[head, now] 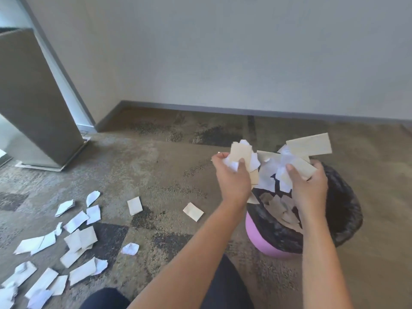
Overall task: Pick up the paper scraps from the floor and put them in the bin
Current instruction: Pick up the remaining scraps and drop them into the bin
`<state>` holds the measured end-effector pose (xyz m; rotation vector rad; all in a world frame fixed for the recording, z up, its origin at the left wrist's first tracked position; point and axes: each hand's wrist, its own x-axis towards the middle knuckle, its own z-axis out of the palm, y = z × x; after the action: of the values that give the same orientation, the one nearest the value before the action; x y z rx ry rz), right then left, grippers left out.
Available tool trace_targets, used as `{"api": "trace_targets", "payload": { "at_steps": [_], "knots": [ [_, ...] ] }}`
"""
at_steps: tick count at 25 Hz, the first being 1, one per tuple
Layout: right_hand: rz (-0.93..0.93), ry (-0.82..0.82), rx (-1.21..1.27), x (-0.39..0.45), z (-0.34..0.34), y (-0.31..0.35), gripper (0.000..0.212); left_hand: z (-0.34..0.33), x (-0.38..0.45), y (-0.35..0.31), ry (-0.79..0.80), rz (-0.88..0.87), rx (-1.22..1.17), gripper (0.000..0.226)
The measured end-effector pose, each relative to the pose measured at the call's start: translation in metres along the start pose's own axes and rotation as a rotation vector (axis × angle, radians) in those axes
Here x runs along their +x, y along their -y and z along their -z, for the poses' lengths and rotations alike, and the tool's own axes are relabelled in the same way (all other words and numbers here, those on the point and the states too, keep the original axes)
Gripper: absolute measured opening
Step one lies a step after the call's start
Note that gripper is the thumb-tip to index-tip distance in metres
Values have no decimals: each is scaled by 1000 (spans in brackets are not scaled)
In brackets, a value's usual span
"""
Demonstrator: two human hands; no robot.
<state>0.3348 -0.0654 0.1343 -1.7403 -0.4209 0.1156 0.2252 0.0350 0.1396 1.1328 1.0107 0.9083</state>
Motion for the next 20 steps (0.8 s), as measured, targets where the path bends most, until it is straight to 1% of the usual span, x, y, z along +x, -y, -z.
{"api": "trace_targets", "payload": {
  "at_steps": [2,4,6,8,11,13,15,17,20],
  "knots": [
    [-18,-50,-150,4,18,-12,21,-34,-12,4,89,-34,33,25],
    [-54,-28,-297,5,32,-23,22,-59,-18,12,174,-68,72,26],
    [-101,0,-341,4,42,-31,19,-74,-17,26,248,-119,198,31],
    [-150,19,-335,5,49,-37,18,-81,-15,37,321,-114,305,40],
    [-205,61,-397,10,57,-47,31,-83,-16,50,409,-94,365,50],
    [-211,62,-469,13,59,-53,32,-80,-18,56,449,-106,378,53],
    [-202,44,-472,14,57,-55,30,-76,-19,59,467,-112,349,50],
    [-160,29,-445,10,49,-51,27,-69,-20,55,447,-121,302,42],
    [-59,18,-367,-1,29,-36,21,-51,-14,44,313,-196,216,30]
  ]
}}
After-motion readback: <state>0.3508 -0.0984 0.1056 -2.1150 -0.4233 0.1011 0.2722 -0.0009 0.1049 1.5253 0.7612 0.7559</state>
